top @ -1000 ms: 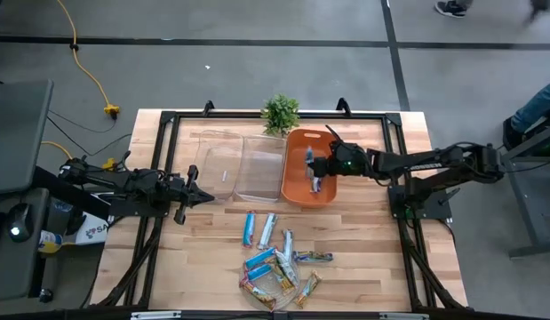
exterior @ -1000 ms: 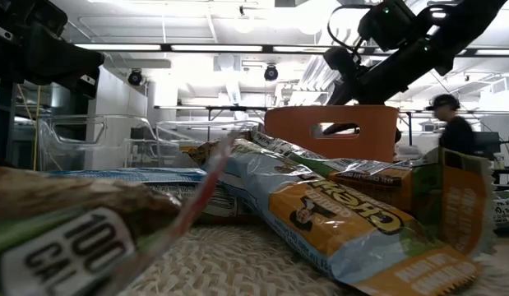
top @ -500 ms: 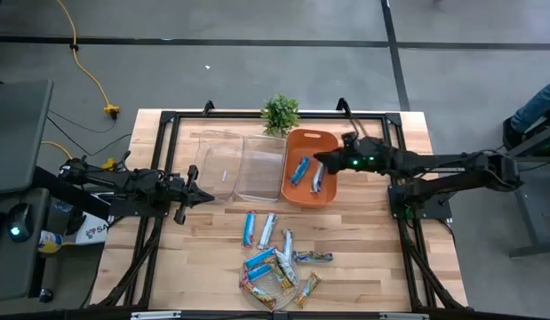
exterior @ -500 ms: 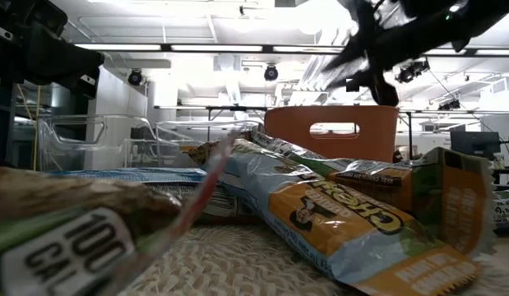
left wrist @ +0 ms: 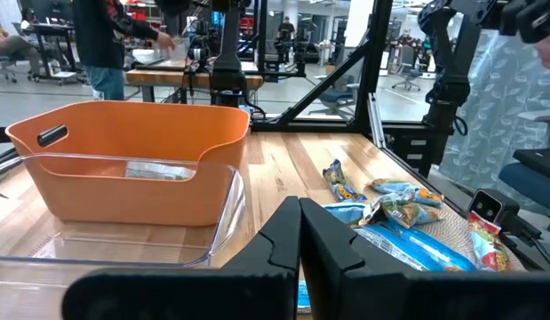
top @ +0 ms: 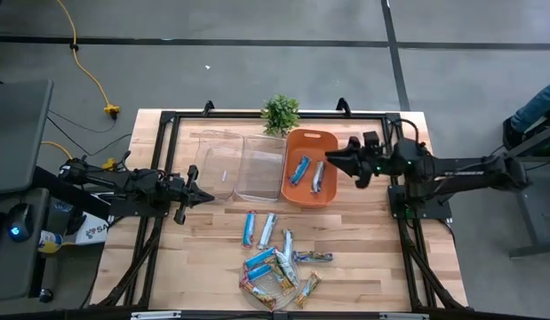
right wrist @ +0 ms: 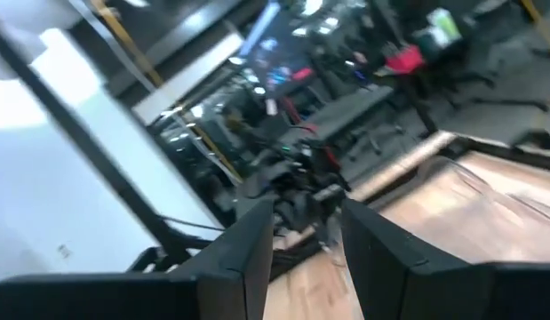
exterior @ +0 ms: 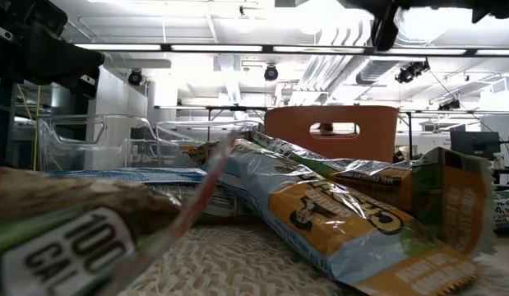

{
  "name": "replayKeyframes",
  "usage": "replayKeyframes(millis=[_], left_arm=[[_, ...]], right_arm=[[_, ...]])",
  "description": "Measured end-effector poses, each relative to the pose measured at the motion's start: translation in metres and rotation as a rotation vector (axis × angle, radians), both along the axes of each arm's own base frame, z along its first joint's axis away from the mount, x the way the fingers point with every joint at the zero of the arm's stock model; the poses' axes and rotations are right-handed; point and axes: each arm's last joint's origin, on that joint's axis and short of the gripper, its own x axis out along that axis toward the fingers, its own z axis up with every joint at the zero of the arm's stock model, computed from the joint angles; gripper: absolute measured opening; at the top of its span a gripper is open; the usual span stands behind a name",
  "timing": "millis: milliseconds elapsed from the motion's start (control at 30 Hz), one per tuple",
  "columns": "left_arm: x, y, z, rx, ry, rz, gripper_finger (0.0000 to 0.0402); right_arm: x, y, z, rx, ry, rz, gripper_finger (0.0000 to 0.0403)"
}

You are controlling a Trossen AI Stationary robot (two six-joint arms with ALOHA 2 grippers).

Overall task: Pick and place Granola Bars by type
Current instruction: Put the green granola bar into the orange bin

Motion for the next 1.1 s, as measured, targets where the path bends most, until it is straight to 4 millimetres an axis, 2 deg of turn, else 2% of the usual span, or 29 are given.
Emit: replayKeyframes(millis=[133, 233, 533, 733, 900, 1100], left_arm=[[0.000, 0.000, 0.000, 0.000, 0.000, 0.000, 0.0001], [0.000, 0.000, 0.000, 0.000, 0.000, 0.000, 0.0001], [0.000, 0.000, 0.000, 0.000, 0.000, 0.000, 0.0001], [0.000, 0.000, 0.000, 0.000, 0.000, 0.000, 0.0001], [0.000, 0.000, 0.000, 0.000, 0.000, 0.000, 0.0001], [0.000, 0.000, 0.000, 0.000, 0.000, 0.000, 0.0001]], right_arm=[[0.000, 0.013, 0.007, -0.084, -0.032, 0.059, 0.0119], [0.001, 0.024, 0.019, -0.166, -0.004, 0.108, 0.0119], [-0.002, 0.053, 0.067, -0.396, 0.298, 0.271, 0.0119], [0.001, 0.069, 0.093, -0.497, 0.434, 0.361, 0.0119], [0.008, 0.083, 0.095, -0.579, 0.552, 0.369, 0.0119], [0.020, 0.099, 0.079, -0.586, 0.709, 0.407, 0.0119]])
